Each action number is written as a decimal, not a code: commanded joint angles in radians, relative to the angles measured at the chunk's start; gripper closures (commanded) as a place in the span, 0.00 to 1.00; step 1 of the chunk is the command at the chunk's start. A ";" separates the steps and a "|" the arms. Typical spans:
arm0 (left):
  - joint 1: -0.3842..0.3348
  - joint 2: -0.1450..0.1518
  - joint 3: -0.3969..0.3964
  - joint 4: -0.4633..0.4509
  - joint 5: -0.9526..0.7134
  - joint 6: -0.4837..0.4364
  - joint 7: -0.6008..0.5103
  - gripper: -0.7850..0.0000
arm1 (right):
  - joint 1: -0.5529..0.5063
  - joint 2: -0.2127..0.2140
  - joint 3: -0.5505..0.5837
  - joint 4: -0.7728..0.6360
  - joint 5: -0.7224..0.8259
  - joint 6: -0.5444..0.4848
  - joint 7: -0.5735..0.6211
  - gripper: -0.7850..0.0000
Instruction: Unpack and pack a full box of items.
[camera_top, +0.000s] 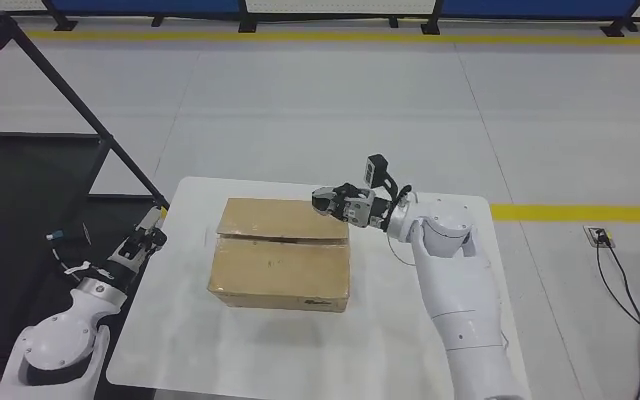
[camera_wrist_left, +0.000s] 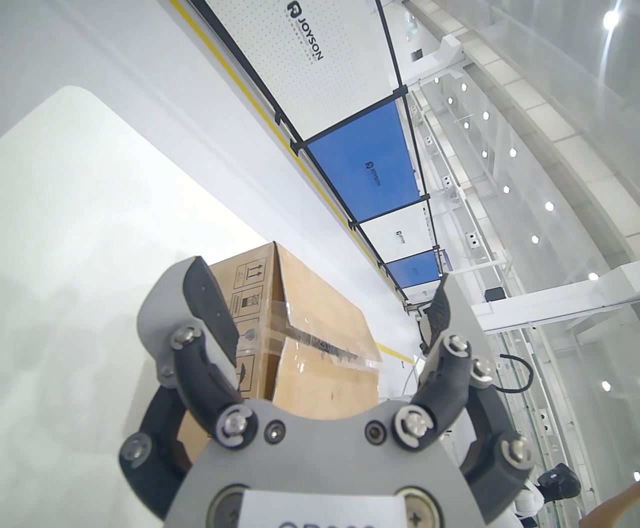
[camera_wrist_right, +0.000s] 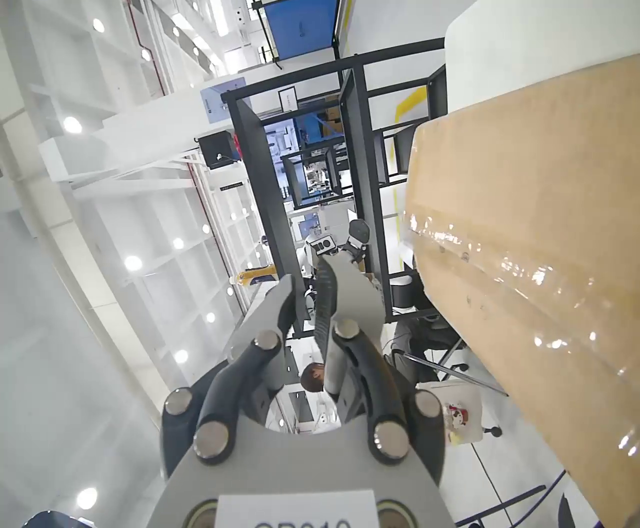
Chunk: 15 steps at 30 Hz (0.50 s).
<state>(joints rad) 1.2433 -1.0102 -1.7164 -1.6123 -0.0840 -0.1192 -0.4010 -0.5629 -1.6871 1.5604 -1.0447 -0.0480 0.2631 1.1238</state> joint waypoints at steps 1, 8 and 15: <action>-0.005 -0.001 0.004 0.003 -0.001 0.003 -0.001 0.00 | -0.006 0.006 -0.029 0.003 -0.066 0.027 -0.013 1.00; -0.018 -0.002 0.015 0.001 0.011 0.008 -0.004 0.00 | 0.008 0.033 -0.119 0.048 -0.275 0.066 0.027 1.00; -0.035 -0.004 0.024 0.015 0.014 0.013 -0.004 0.00 | -0.032 0.063 -0.097 0.007 -0.284 0.020 0.082 1.00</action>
<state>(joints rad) 1.2112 -1.0135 -1.6950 -1.5988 -0.0712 -0.1073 -0.4054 -0.5878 -1.6267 1.4670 -1.0289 -0.3294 0.2890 1.2020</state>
